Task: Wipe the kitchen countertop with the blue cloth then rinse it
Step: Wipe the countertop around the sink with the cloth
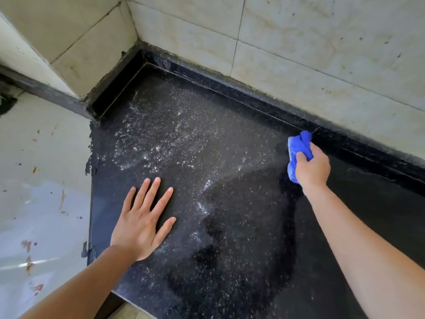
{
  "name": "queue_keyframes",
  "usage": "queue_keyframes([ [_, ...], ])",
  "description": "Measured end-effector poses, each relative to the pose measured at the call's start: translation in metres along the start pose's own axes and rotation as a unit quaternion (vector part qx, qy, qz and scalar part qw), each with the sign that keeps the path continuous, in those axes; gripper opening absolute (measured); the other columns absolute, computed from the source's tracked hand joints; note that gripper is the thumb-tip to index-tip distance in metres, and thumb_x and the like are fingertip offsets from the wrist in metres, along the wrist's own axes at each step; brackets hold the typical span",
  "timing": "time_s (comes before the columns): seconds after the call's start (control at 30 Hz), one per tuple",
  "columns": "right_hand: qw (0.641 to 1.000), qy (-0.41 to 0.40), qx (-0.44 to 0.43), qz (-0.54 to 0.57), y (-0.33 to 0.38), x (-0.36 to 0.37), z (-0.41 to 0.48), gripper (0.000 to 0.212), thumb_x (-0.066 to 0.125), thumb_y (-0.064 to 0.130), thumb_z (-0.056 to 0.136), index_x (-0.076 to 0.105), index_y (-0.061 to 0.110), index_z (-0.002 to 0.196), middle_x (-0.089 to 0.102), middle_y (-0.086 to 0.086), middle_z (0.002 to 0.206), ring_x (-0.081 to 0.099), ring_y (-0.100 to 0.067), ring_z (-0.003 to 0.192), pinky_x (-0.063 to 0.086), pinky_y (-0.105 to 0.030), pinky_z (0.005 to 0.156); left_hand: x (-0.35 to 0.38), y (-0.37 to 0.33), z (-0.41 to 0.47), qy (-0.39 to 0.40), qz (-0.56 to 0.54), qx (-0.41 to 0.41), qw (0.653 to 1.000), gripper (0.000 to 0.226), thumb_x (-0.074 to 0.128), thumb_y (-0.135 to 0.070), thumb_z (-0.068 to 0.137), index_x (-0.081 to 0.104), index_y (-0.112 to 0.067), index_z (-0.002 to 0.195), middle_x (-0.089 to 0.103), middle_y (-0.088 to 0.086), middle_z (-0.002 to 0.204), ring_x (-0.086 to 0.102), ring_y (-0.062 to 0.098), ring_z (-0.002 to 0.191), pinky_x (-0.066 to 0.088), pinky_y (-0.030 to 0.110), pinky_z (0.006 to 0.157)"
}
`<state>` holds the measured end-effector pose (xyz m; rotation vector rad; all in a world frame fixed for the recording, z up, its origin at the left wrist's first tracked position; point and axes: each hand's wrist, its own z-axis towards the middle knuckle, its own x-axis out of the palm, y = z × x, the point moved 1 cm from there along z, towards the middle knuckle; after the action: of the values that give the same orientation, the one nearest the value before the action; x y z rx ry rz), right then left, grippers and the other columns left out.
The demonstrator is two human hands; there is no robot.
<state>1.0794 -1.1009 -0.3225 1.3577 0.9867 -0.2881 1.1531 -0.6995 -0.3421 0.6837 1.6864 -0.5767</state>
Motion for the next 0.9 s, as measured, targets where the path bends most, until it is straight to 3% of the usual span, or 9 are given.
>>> queue_keyframes([
  [0.07, 0.994, -0.039, -0.052, -0.089, 0.008, 0.027, -0.023, 0.038, 0.055, 0.011, 0.086, 0.057, 0.010, 0.124, 0.057, -0.009, 0.130, 0.050, -0.038, 0.114, 0.043, -0.046, 0.089, 0.000, 0.000, 0.000, 0.001, -0.001, -0.001, 1.000, 0.066, 0.022, -0.058, 0.097, 0.026, -0.022, 0.153, 0.017, 0.012, 0.161, 0.011, 0.032, 0.149, 0.020, 0.056, 0.116],
  [0.13, 0.972, -0.014, -0.209, -0.111, 0.020, 0.053, -0.071, 0.044, 0.060, 0.006, 0.083, 0.055, 0.011, 0.126, 0.056, -0.007, 0.131, 0.049, -0.036, 0.110, 0.044, -0.046, 0.084, -0.001, 0.000, 0.000, 0.002, 0.001, -0.002, 1.000, 0.066, 0.022, -0.058, 0.097, 0.026, -0.022, 0.153, 0.017, 0.012, 0.161, 0.011, 0.032, 0.149, 0.019, 0.055, 0.116],
  [0.27, 0.904, 0.204, -0.372, -0.057, 0.028, 0.061, -0.138, 0.044, 0.052, 0.013, 0.086, 0.056, 0.013, 0.130, 0.056, 0.001, 0.131, 0.048, -0.021, 0.111, 0.042, -0.034, 0.093, -0.003, 0.000, 0.000, 0.011, -0.004, -0.003, 1.000, 0.067, 0.021, -0.059, 0.097, 0.026, -0.022, 0.153, 0.016, 0.011, 0.161, 0.012, 0.032, 0.149, 0.019, 0.056, 0.116],
  [0.37, 0.899, 0.331, -0.282, 0.051, 0.031, 0.038, -0.109, 0.041, 0.052, 0.009, 0.085, 0.062, 0.016, 0.125, 0.062, 0.002, 0.125, 0.055, -0.012, 0.110, 0.041, -0.027, 0.100, -0.004, 0.000, 0.000, 0.012, -0.011, -0.005, 1.000, 0.067, 0.022, -0.060, 0.097, 0.028, -0.022, 0.152, 0.017, 0.011, 0.161, 0.013, 0.032, 0.148, 0.021, 0.056, 0.116],
  [0.5, 0.988, 0.070, -0.134, 0.020, 0.030, 0.014, -0.002, 0.037, 0.049, 0.004, 0.087, 0.060, 0.012, 0.122, 0.063, -0.010, 0.120, 0.057, -0.027, 0.111, 0.042, -0.035, 0.096, -0.003, 0.000, 0.000, 0.010, -0.014, -0.002, 1.000, 0.067, 0.023, -0.059, 0.097, 0.028, -0.023, 0.152, 0.017, 0.011, 0.161, 0.013, 0.032, 0.149, 0.021, 0.056, 0.115],
  [0.6, 0.993, -0.041, -0.005, -0.110, 0.039, 0.033, 0.029, 0.030, 0.048, 0.013, 0.091, 0.053, 0.005, 0.120, 0.053, -0.022, 0.122, 0.046, -0.043, 0.114, 0.041, -0.046, 0.089, -0.003, 0.000, 0.000, 0.007, -0.018, -0.002, 1.000, 0.066, 0.024, -0.059, 0.097, 0.028, -0.023, 0.152, 0.018, 0.011, 0.161, 0.013, 0.032, 0.149, 0.022, 0.056, 0.115],
  [0.67, 0.981, -0.047, -0.049, -0.184, 0.055, 0.057, 0.006, 0.033, 0.051, 0.012, 0.091, 0.051, 0.007, 0.123, 0.050, -0.021, 0.122, 0.045, -0.043, 0.112, 0.042, -0.050, 0.087, -0.003, -0.001, 0.000, 0.006, -0.017, -0.002, 1.000, 0.066, 0.025, -0.059, 0.097, 0.028, -0.023, 0.152, 0.018, 0.011, 0.161, 0.014, 0.032, 0.149, 0.022, 0.056, 0.115],
  [0.8, 0.929, 0.143, -0.325, -0.104, 0.072, 0.087, -0.065, 0.038, 0.056, 0.004, 0.084, 0.058, 0.007, 0.122, 0.058, -0.011, 0.120, 0.050, -0.035, 0.105, 0.043, -0.041, 0.090, -0.004, 0.000, 0.000, 0.009, -0.016, -0.002, 1.000, 0.066, 0.025, -0.060, 0.096, 0.029, -0.023, 0.152, 0.019, 0.011, 0.160, 0.013, 0.031, 0.149, 0.020, 0.055, 0.115],
  [0.9, 0.917, 0.292, -0.271, 0.022, 0.064, 0.061, -0.070, 0.042, 0.056, 0.001, 0.084, 0.061, 0.014, 0.124, 0.063, 0.001, 0.117, 0.056, -0.015, 0.105, 0.039, -0.015, 0.093, -0.006, -0.001, -0.001, 0.011, -0.022, -0.002, 1.000, 0.066, 0.024, -0.060, 0.096, 0.031, -0.023, 0.151, 0.020, 0.011, 0.160, 0.014, 0.031, 0.148, 0.021, 0.056, 0.115],
])
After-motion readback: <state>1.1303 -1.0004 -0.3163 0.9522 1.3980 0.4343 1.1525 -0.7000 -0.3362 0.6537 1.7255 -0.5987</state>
